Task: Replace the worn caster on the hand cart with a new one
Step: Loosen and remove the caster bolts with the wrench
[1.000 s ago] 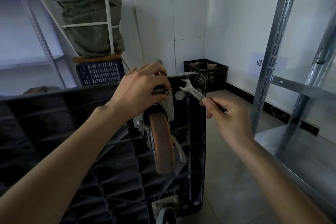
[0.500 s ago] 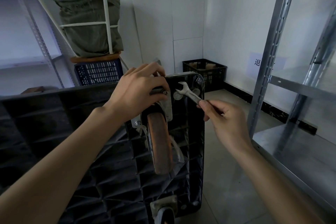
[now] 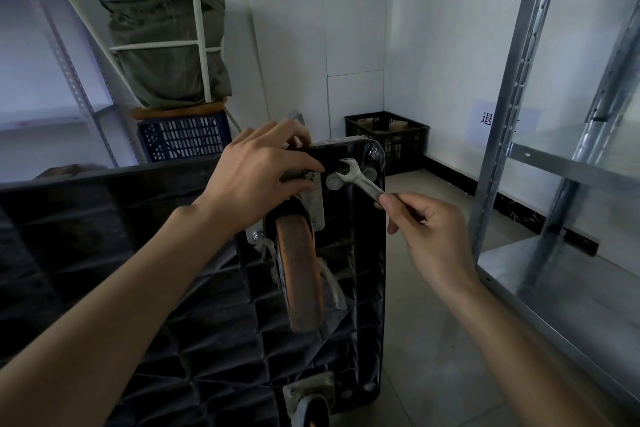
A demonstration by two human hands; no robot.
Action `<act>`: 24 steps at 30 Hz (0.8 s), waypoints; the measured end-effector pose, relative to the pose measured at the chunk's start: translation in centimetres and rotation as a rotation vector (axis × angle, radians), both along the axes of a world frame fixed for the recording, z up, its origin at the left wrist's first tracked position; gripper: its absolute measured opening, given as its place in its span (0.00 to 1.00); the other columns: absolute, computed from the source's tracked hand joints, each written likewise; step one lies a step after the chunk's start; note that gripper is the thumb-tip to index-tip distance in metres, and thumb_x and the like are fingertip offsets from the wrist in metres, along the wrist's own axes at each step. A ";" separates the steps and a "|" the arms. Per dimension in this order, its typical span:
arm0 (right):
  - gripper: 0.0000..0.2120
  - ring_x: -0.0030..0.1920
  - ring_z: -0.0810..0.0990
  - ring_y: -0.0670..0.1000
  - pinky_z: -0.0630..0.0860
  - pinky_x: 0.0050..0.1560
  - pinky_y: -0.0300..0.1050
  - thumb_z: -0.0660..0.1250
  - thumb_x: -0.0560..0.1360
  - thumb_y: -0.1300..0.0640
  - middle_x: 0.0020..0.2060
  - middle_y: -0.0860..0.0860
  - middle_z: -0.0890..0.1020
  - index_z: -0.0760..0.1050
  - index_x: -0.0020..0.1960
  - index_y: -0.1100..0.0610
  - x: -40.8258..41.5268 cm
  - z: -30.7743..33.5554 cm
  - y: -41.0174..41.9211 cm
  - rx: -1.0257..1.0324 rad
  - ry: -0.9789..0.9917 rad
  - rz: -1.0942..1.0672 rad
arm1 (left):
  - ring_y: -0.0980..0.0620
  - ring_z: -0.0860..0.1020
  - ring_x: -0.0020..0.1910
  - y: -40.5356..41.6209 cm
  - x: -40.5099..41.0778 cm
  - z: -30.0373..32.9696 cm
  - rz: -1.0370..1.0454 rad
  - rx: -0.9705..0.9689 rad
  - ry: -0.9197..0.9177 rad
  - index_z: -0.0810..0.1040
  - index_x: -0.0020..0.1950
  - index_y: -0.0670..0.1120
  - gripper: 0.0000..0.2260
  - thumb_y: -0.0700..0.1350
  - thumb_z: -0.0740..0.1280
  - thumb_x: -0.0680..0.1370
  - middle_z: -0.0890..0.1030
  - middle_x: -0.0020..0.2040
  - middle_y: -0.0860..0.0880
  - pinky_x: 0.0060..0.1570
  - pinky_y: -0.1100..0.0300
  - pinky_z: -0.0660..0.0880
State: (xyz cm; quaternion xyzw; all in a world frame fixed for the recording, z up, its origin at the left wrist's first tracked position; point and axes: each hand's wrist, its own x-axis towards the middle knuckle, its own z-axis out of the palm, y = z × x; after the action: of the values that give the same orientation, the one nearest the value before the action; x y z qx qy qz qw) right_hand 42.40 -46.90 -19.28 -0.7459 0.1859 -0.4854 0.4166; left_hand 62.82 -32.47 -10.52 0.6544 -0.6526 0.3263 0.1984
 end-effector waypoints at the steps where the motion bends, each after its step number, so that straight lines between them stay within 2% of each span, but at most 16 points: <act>1: 0.10 0.33 0.77 0.52 0.70 0.35 0.40 0.68 0.80 0.48 0.30 0.48 0.80 0.85 0.44 0.49 0.0 0.0 0.0 -0.001 -0.001 0.000 | 0.50 0.77 0.56 0.0 0.0 0.0 0.001 0.007 -0.007 0.86 0.53 0.56 0.09 0.51 0.76 0.73 0.77 0.59 0.53 0.53 0.48 0.74; 6: 0.09 0.33 0.77 0.42 0.70 0.37 0.33 0.68 0.80 0.48 0.30 0.47 0.80 0.85 0.46 0.49 0.1 0.0 0.2 0.003 0.001 0.008 | 0.50 0.77 0.54 -0.2 -0.4 -0.1 0.011 -0.028 0.010 0.86 0.48 0.53 0.08 0.52 0.78 0.71 0.78 0.57 0.53 0.52 0.49 0.74; 14: 0.10 0.34 0.77 0.42 0.71 0.38 0.34 0.68 0.79 0.47 0.30 0.46 0.80 0.86 0.46 0.50 0.1 0.0 0.3 0.004 -0.011 0.005 | 0.50 0.76 0.51 -0.6 -0.9 -0.2 0.039 -0.078 0.012 0.80 0.43 0.48 0.13 0.53 0.80 0.67 0.78 0.54 0.52 0.49 0.54 0.71; 17: 0.10 0.34 0.78 0.44 0.72 0.38 0.35 0.68 0.79 0.47 0.30 0.47 0.81 0.85 0.44 0.48 0.1 0.0 0.2 0.002 -0.009 0.003 | 0.50 0.76 0.52 -0.6 -0.9 -0.2 0.043 -0.065 0.001 0.80 0.43 0.48 0.14 0.53 0.80 0.68 0.78 0.54 0.52 0.49 0.55 0.70; 20: 0.10 0.36 0.80 0.47 0.72 0.39 0.38 0.68 0.79 0.47 0.31 0.48 0.81 0.83 0.41 0.46 0.0 0.0 0.3 0.004 -0.015 0.007 | 0.50 0.76 0.52 -0.6 -0.7 -0.2 0.035 -0.049 -0.001 0.82 0.48 0.50 0.13 0.54 0.79 0.69 0.78 0.55 0.52 0.51 0.51 0.73; 24: 0.10 0.32 0.76 0.44 0.69 0.35 0.35 0.68 0.80 0.48 0.30 0.47 0.80 0.85 0.45 0.49 -0.1 0.0 0.3 0.023 -0.009 0.004 | 0.51 0.76 0.54 -0.4 -0.5 -0.1 0.015 -0.019 0.019 0.85 0.54 0.54 0.12 0.54 0.77 0.72 0.77 0.57 0.53 0.52 0.48 0.75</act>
State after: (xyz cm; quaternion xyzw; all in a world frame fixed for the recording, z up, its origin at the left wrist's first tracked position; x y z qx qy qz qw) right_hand 42.26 -46.63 -19.27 -0.7391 0.1881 -0.4859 0.4268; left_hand 62.36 -32.85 -10.66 0.6605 -0.6427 0.3276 0.2084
